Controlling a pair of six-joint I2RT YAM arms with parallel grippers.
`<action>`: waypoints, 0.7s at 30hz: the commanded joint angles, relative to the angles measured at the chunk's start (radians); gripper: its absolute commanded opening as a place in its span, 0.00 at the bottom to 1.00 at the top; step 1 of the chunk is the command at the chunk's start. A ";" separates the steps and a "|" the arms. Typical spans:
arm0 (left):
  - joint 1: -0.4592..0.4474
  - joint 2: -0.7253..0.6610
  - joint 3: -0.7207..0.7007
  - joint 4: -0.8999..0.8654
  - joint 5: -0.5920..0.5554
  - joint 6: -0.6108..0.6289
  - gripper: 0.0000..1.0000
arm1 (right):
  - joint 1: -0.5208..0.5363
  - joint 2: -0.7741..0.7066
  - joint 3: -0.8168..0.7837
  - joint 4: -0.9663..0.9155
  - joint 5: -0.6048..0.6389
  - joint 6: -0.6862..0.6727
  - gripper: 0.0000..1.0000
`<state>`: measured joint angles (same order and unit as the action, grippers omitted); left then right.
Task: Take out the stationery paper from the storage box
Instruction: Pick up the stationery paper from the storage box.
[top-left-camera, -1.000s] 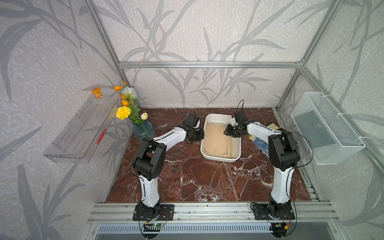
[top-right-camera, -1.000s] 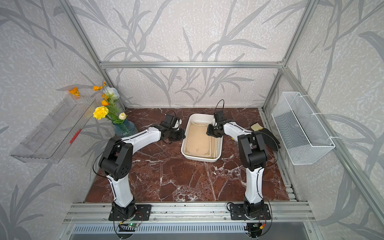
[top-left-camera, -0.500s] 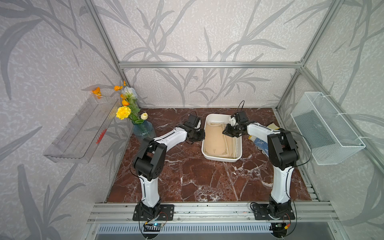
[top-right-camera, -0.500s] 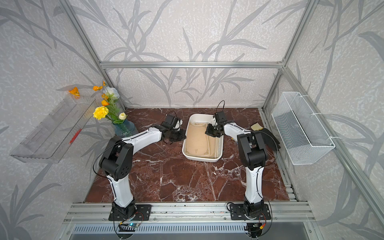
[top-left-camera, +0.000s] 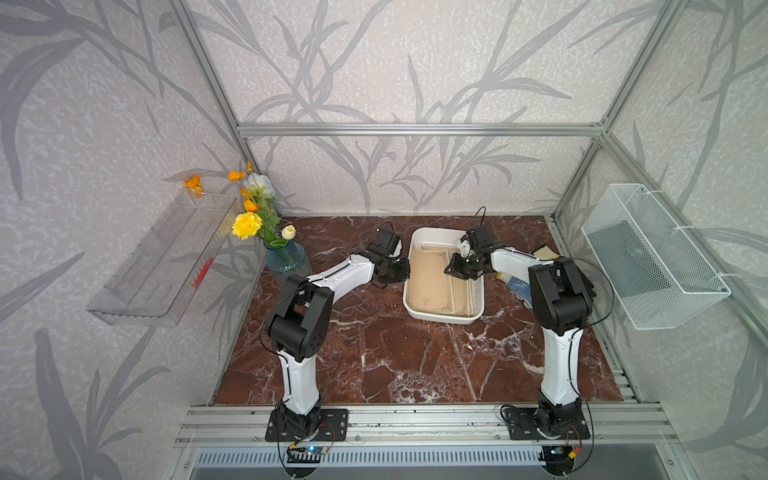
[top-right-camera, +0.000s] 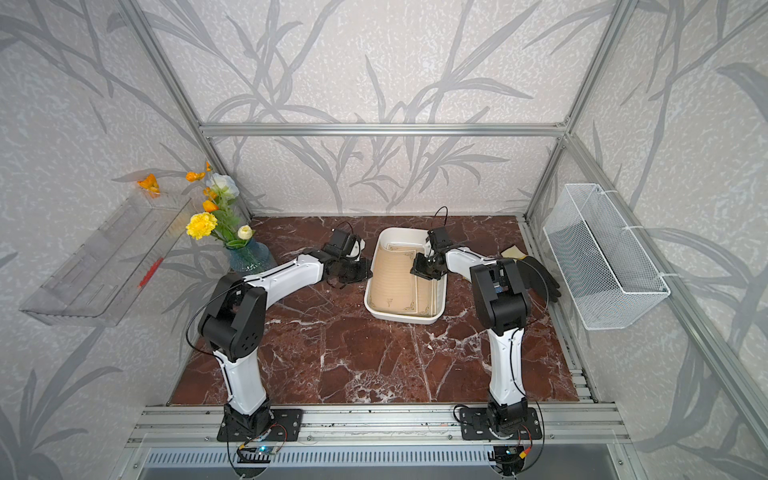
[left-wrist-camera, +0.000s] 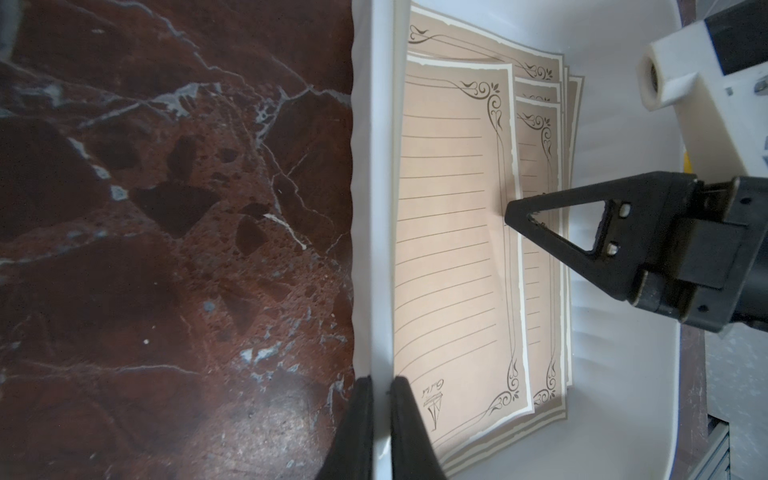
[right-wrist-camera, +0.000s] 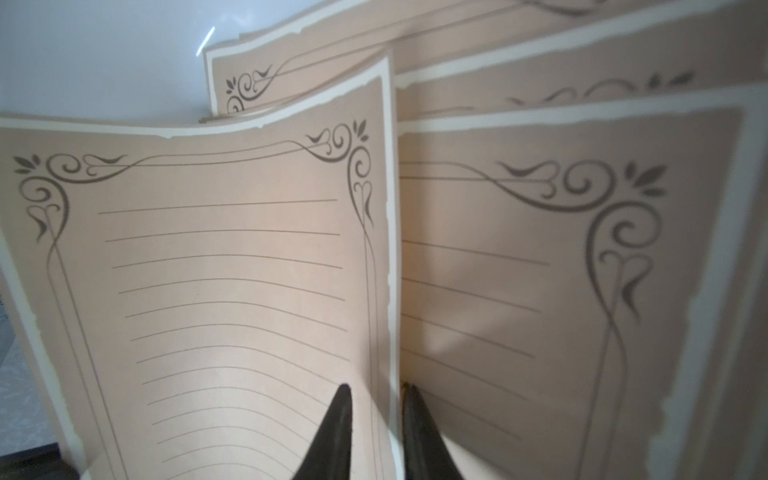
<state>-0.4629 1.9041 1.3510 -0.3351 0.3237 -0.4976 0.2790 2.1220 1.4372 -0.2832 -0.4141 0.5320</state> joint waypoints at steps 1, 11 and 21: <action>-0.015 0.029 -0.014 -0.043 0.006 0.003 0.11 | -0.008 0.020 0.008 -0.008 -0.022 0.000 0.18; -0.015 0.025 -0.013 -0.045 0.002 0.002 0.11 | -0.033 -0.021 -0.040 0.049 -0.109 0.031 0.00; -0.015 -0.062 0.007 -0.058 -0.060 0.029 0.26 | -0.032 -0.229 -0.095 0.002 -0.020 -0.107 0.00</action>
<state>-0.4728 1.9018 1.3510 -0.3618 0.3050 -0.4908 0.2489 1.9976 1.3411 -0.2584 -0.4812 0.5003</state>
